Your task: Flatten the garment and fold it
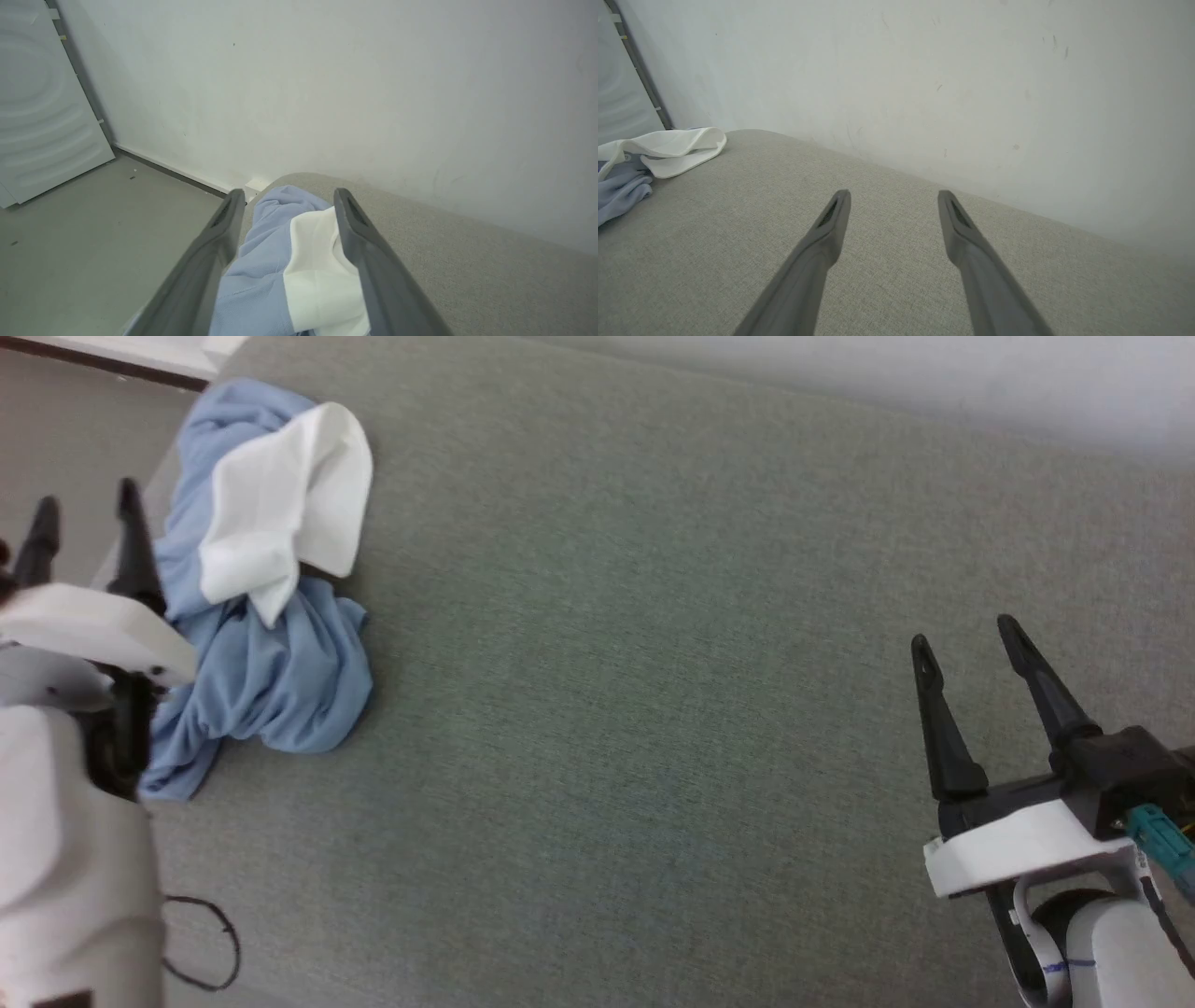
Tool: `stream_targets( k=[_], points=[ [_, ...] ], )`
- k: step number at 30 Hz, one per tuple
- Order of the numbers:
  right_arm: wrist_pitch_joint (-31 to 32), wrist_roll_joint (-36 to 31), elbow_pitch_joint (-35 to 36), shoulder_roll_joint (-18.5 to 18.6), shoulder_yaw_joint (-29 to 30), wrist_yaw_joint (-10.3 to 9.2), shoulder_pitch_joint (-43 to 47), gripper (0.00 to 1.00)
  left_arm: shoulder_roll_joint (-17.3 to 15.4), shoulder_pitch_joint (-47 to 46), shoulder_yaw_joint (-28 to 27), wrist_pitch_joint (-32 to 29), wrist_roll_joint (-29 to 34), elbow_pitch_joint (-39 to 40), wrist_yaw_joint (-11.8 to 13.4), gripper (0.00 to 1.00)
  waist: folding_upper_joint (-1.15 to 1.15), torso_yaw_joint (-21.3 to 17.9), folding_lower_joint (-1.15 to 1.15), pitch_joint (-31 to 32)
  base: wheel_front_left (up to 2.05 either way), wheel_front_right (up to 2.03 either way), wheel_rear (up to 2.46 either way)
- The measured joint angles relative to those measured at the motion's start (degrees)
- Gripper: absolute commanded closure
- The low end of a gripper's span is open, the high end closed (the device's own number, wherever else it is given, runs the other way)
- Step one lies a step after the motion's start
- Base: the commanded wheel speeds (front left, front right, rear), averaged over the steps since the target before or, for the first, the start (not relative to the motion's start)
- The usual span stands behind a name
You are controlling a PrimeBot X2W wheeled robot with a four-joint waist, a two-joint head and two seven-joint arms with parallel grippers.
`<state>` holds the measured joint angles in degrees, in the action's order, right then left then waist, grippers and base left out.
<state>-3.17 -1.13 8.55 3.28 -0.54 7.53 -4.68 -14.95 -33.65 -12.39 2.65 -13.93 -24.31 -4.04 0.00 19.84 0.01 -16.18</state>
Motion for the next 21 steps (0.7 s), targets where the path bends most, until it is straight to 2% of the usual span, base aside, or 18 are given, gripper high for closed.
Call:
stream_targets(
  k=[5, 11, 12, 16, 18, 19, 21],
  points=[
    [-1.03, 0.11, -0.52, -0.01, 0.01, 0.00, -1.23, 0.00, -4.61, -4.70, -1.35, -10.25, -2.80, -12.24, -0.75, 0.00, 0.00, -1.92, 0.00, -2.77, 0.00, 0.00, 0.00],
    [-1.99, 0.15, -1.04, -0.02, 0.22, 0.00, -2.36, 0.00, -6.55, -7.51, -1.79, -24.38, -7.24, -23.28, -1.99, 0.00, 0.00, -3.78, -0.01, -5.87, 0.00, 0.00, 0.00],
    [-2.15, 0.15, -1.07, -0.03, -0.01, 0.00, -3.09, 0.00, -7.09, -8.96, -1.86, -29.50, -9.09, -26.93, -2.41, 0.00, 0.00, -4.31, -0.01, -7.35, 0.00, 0.00, 0.00],
    [-2.41, 0.16, -1.12, -0.01, -0.56, 0.00, -4.24, 0.00, -9.14, -11.89, -2.08, -35.57, -11.03, -30.53, -2.57, 0.00, 0.00, -4.76, -0.02, -9.03, 0.00, 0.00, 0.00],
    [-2.43, 0.19, -1.31, 0.02, -0.71, 0.00, -4.61, 0.00, -9.78, -12.61, -1.97, -37.27, -11.37, -31.06, -2.57, 0.62, 0.00, -5.08, -0.01, -9.34, 0.00, 0.00, 0.00],
    [-2.43, 0.19, -1.35, 0.04, -0.71, 0.00, -4.65, 0.00, -10.05, -12.61, -1.55, -37.43, -11.09, -31.09, -2.57, 0.98, 0.00, -5.23, -0.02, -9.35, 0.00, 0.00, 0.00],
    [-2.49, 0.25, -1.66, 0.05, -0.71, 0.00, -4.65, 0.00, -10.23, -12.60, -1.24, -37.02, -10.77, -31.10, -2.54, 1.00, 0.00, -5.41, -0.01, -9.04, 0.00, 0.00, 0.00]
  ],
)
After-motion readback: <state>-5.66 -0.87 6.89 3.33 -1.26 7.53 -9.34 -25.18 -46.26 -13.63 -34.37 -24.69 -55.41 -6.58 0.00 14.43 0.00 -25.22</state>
